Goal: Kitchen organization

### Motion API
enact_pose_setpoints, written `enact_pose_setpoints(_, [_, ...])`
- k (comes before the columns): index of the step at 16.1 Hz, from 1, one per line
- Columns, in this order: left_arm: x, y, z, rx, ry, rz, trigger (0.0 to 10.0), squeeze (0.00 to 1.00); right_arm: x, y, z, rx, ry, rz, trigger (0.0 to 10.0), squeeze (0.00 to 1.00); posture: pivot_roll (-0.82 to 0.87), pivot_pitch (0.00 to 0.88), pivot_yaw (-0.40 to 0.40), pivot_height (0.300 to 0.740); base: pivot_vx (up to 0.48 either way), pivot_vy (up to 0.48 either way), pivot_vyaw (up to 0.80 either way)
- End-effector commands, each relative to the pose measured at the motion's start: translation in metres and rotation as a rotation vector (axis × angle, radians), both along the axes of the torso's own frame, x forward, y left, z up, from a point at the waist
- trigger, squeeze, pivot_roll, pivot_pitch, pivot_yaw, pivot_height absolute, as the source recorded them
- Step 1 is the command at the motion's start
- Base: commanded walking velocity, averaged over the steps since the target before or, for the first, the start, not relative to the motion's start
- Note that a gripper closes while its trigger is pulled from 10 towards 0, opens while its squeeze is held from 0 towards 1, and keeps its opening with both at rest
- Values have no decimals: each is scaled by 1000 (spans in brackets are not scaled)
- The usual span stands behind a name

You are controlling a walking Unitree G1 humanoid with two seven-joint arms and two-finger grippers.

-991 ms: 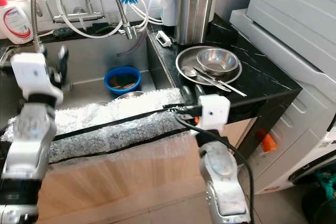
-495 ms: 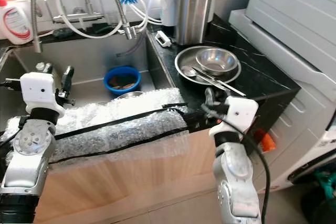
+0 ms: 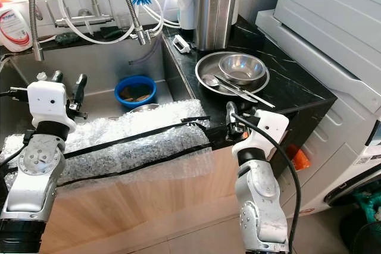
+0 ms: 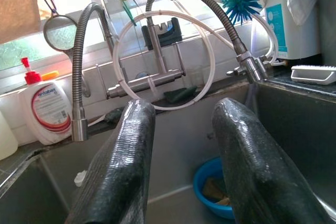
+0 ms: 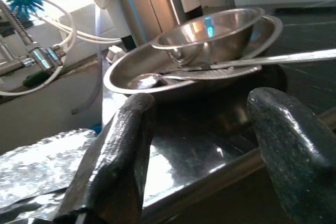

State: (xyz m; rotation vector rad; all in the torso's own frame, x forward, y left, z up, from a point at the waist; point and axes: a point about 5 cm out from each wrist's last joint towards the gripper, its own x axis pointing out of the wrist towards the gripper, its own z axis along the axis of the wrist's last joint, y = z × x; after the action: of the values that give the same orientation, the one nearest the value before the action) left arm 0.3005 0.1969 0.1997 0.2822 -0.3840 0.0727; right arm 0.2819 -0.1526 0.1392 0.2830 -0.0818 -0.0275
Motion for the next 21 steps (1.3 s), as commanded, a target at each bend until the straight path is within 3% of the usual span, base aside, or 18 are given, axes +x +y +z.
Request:
enact_pose_setpoints(1, [2, -4, 7, 15, -18, -24, 10000, 0, 3, -2, -1, 18, 16, -12, 10000, 0, -106, 0, 29, 740, 0, 0, 0])
enact_pose_setpoints(16, [4, -7, 9, 15, -30, -23, 10000, 0, 17, -6, 6, 39, -4, -14, 10000, 0, -96, 0, 29, 740, 0, 0, 0])
enact_pose_setpoints(21, [5, -9, 9, 14, -33, -23, 10000, 0, 17, 5, 7, 31, -17, 70, 10000, 0, -97, 0, 29, 740, 0, 0, 0])
